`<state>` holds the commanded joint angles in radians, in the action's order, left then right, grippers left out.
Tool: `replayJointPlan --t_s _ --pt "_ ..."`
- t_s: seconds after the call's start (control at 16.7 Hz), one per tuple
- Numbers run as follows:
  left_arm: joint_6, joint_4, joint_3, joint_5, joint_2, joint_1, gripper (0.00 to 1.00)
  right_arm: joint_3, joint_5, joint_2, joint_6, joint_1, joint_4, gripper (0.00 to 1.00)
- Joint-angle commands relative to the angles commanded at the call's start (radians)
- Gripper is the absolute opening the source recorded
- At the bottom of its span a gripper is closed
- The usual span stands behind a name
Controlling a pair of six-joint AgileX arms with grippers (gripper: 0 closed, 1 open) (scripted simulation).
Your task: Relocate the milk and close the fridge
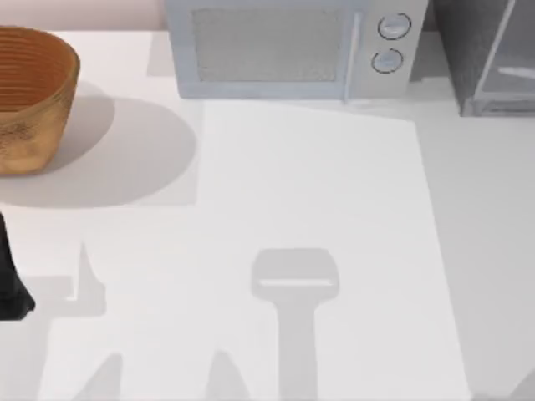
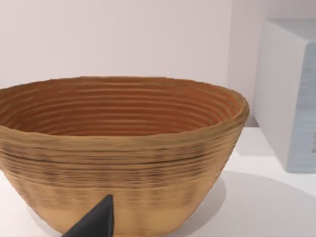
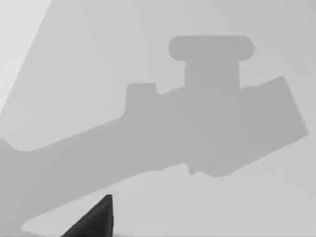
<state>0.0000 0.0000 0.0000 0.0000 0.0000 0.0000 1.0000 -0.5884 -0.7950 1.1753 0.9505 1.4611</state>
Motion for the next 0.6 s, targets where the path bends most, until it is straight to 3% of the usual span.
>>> replayJointPlan --t_s 0.3,0.6 --pt "0.000 0.000 0.000 0.000 0.000 0.000 1.00 0.142 -0.070 -0.517 0.502 0.492 -0.028 1.00" --pt "0.000 0.000 0.000 0.000 0.000 0.000 1.00 0.302 -0.242 -0.858 0.776 0.752 -0.061 1.00"
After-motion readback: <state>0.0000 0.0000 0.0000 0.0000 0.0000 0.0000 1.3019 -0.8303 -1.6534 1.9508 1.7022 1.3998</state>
